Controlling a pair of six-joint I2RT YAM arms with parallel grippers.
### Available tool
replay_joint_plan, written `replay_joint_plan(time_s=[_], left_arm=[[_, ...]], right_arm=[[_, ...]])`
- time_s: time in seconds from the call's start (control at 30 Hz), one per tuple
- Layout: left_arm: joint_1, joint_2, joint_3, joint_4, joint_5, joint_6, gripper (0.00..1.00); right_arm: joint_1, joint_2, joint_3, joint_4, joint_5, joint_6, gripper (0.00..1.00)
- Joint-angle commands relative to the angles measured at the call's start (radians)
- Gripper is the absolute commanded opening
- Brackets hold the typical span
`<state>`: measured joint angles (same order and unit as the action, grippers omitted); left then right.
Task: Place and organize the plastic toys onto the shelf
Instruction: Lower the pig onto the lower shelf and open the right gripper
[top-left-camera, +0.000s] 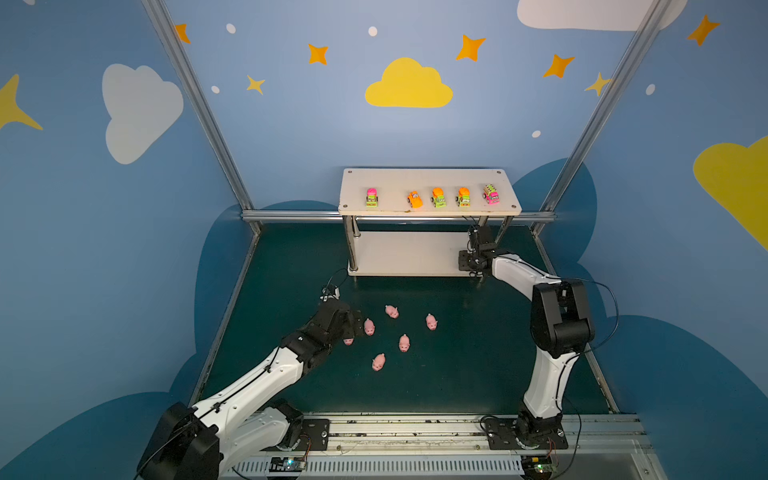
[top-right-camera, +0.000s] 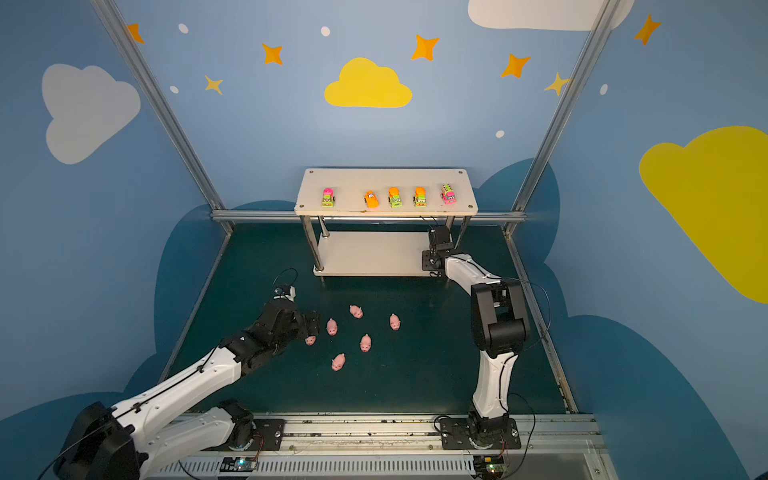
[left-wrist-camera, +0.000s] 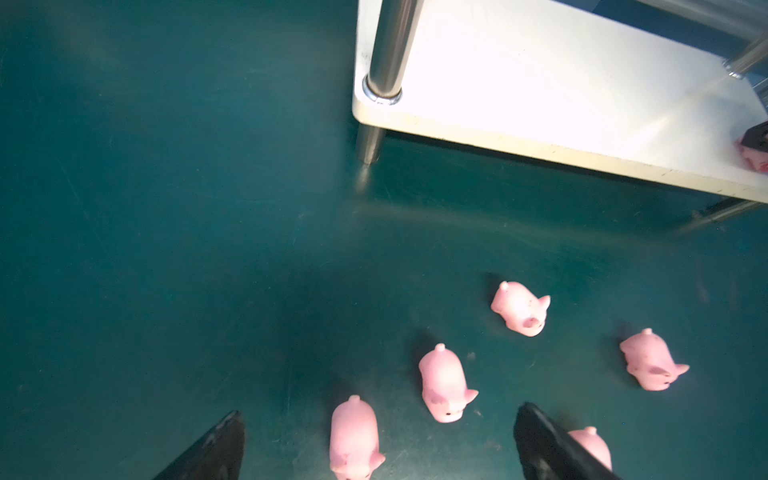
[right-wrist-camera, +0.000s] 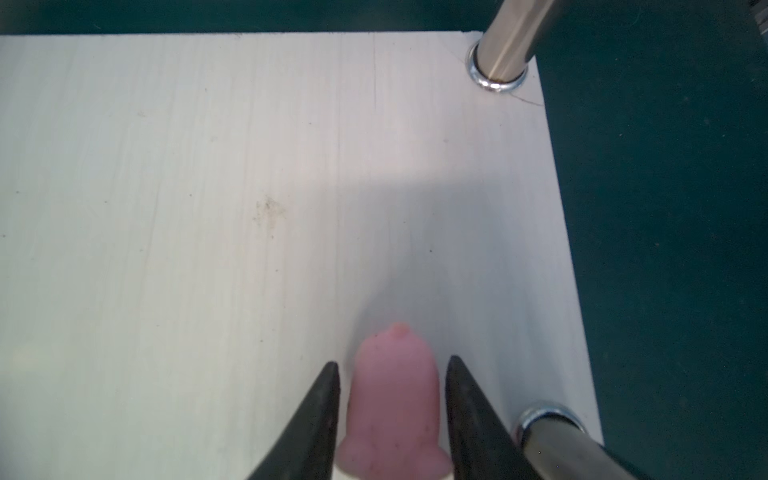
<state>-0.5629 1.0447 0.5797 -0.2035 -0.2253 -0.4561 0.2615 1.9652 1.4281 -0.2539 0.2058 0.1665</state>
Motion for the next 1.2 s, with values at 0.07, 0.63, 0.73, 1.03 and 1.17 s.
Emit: replay_joint_plan(time_s=[0.07,0.63,0.73,1.03,1.17], left_arm=[[0.003,0.003,0.028,-0.002,0.007,0.01,1.0],[0.004,-0.079,-0.009,-0.026,0.017,-0.026,1.0],[0.004,-0.111,-0.021,-0.043,0.021,-0.039,1.0],[0.004,-0.242,-0.096,-0.064,0.057,-0.081,1.0],[0.003,-0.305,-0.146,-0.059,0.1,-0.103,1.0]], right_arm=[[-0.016,0.014,0.021,-0.022,-0.006,0.004,0.51],[0.001,-0.14,-0.111,-0.002,-0.056,0.055,0.65],[0.009,-0.183,-0.154,0.002,-0.052,0.067,0.65],[0.057,-0.348,-0.32,-0.01,-0.058,0.12,0.65],[0.093,-0.443,-0.414,-0.005,-0.069,0.144,0.65]])
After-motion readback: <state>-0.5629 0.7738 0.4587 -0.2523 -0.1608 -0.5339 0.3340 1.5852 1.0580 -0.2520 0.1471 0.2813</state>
